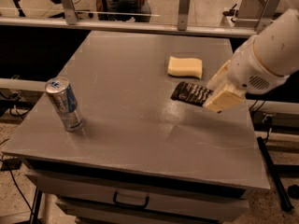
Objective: Move rxbar chocolate near sponge
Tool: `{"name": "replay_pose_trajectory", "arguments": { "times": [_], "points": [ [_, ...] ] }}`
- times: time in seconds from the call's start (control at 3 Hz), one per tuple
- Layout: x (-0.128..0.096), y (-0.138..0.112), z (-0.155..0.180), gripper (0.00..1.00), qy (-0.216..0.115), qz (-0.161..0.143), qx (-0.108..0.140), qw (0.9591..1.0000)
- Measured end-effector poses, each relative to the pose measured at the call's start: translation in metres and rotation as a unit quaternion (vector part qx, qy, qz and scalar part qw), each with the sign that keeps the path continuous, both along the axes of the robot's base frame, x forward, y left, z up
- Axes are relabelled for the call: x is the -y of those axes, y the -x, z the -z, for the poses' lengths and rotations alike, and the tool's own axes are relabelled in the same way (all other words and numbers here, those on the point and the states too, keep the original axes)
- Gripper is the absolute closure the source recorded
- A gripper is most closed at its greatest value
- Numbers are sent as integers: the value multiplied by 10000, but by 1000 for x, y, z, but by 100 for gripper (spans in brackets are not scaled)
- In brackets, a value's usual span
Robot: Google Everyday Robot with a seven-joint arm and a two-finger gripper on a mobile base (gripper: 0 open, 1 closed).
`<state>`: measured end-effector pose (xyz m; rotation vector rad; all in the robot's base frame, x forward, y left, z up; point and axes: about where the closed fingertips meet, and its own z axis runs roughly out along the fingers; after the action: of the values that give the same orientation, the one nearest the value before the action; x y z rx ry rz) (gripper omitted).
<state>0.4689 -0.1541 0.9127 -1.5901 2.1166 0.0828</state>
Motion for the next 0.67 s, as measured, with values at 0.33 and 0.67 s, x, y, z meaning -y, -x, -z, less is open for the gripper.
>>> {"name": "replay_pose_trajectory", "arguments": {
  "times": [0.33,0.67],
  "points": [
    [7,-12,-9,100,151,102,170,9997],
    [6,-11,-10,100,123,83,164,9998]
  ]
}}
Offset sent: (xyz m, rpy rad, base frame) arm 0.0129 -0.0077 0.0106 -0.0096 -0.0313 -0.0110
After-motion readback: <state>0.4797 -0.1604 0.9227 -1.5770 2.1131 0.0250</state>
